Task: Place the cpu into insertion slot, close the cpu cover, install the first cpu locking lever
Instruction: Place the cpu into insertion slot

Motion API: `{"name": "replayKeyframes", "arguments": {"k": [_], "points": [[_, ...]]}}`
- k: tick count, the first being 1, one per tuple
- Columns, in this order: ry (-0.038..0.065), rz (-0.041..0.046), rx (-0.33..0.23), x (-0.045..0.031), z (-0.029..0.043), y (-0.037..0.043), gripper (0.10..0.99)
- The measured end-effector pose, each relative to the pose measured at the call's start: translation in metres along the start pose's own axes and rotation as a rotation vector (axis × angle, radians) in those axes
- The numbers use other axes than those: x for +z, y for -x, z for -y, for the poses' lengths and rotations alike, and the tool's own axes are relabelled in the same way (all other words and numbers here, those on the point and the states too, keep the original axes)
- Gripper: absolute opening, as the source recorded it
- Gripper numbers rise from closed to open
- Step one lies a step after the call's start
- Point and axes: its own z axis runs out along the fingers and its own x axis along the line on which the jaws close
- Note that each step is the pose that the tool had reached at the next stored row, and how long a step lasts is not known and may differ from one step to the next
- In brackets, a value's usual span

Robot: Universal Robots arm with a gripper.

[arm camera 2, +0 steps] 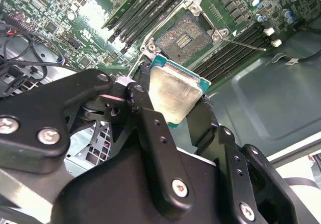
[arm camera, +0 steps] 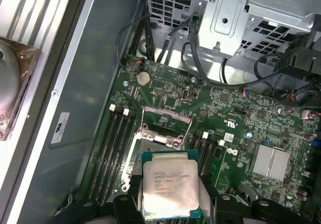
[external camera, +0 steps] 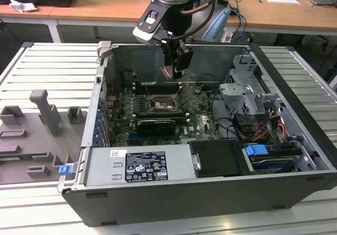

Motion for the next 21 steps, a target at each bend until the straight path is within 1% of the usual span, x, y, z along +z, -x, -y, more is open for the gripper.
{"name": "replayKeyframes", "arguments": {"k": [21], "points": [[0.0,0.0,0.0,0.0039,0.0003,0.0001,0.533]]}}
